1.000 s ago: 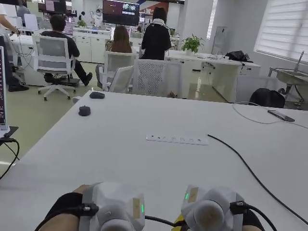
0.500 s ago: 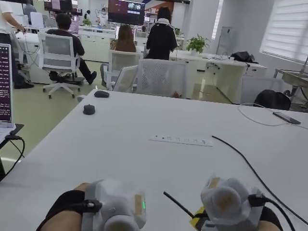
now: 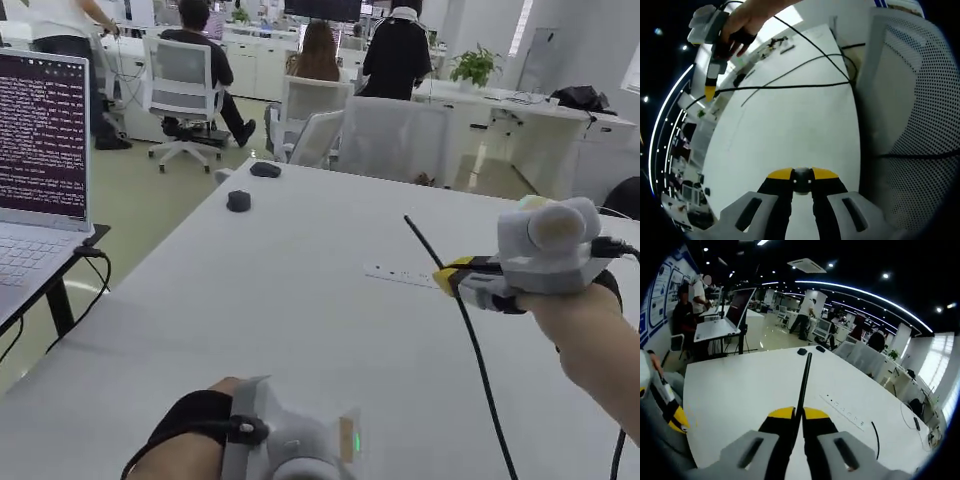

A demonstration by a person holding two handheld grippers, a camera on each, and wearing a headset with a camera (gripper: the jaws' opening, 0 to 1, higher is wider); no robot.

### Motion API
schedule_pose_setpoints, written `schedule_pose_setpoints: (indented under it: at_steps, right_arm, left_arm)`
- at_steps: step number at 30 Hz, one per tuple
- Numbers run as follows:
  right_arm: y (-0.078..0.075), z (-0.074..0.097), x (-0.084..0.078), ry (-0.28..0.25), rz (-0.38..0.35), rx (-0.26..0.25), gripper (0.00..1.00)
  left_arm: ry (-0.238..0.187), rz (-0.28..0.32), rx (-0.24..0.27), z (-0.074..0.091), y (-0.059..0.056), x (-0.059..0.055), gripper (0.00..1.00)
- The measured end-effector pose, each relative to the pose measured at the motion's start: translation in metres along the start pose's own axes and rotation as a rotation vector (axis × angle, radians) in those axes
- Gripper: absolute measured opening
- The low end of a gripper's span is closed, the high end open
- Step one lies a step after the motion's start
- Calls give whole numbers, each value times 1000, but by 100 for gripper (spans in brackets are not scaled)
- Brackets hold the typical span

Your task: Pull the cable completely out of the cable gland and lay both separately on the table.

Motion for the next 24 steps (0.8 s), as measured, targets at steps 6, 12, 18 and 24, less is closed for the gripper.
schedule_pose_setpoints:
  at_steps: [6, 12, 18, 24]
  right_arm:
    - [-56, -35, -18, 39, -54, -142, 4]
    - [-86, -27, -42, 124, -116, -173, 19]
    - [-67, 14, -54, 148, -129, -110, 14]
    - [-21, 75, -62, 123, -115, -26, 16]
  left_arm:
    - [23, 38, -20, -1, -1, -6, 14]
    - [29, 96, -22, -1, 3, -10, 14]
    - [30, 118, -8, -1, 6, -8, 14]
    - [17, 166, -51, -3, 10, 0, 14]
Point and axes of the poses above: the centre of the closed fingertips' face, and the gripper's own axes: z roughly backward along the fingers, y roughly to its left, x roughly out of its top, the point moved 10 cm from there along z, roughly backward along the fingers, and after that the axes turned 14 degrees about z, right-handed, at the moved point
